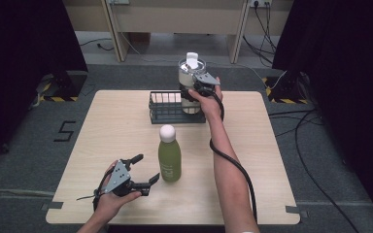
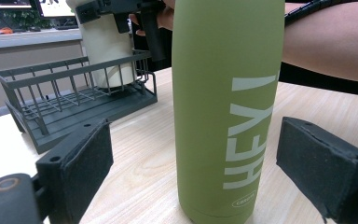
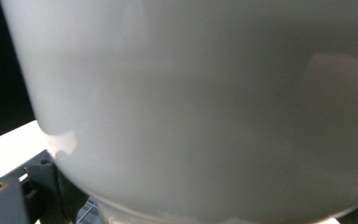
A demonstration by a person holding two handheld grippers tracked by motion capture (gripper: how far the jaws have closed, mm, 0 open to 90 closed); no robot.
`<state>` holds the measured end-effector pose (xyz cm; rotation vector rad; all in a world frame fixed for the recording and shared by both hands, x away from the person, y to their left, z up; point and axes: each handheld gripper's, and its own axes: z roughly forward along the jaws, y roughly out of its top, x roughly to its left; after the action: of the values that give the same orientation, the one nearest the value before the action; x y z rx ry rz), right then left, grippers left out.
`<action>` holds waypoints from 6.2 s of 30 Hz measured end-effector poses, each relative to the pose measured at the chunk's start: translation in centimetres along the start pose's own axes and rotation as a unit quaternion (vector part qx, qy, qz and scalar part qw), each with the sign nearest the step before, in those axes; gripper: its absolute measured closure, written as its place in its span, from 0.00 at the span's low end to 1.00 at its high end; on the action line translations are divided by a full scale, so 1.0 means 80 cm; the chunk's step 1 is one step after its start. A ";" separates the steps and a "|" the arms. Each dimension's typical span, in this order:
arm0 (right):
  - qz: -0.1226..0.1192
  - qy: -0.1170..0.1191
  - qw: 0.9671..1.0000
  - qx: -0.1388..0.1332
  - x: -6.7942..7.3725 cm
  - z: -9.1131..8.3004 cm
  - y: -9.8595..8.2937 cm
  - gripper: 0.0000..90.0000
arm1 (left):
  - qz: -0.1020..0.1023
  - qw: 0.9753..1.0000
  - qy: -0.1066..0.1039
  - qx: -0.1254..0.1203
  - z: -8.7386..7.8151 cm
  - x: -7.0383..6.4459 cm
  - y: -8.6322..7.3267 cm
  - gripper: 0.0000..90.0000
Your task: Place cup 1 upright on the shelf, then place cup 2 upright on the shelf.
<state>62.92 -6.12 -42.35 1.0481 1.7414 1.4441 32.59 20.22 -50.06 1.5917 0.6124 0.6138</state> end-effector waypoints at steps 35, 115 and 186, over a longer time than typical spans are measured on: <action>-0.014 0.005 1.000 -0.003 0.008 -0.024 -0.005 0.01 | 0.005 1.000 -0.001 -0.001 0.000 -0.001 0.002 0.11; 0.021 -0.057 0.998 0.031 -0.037 -0.297 -0.131 0.09 | 0.028 0.999 -0.031 -0.016 0.021 -0.026 0.021 0.12; 0.031 -0.071 0.996 0.039 -0.041 -0.305 -0.136 0.14 | 0.037 0.999 -0.037 -0.010 0.074 -0.009 0.045 0.22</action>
<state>41.60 -21.45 -48.36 1.2259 1.6876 1.3148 36.34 15.13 -47.10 1.6164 0.4931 0.6123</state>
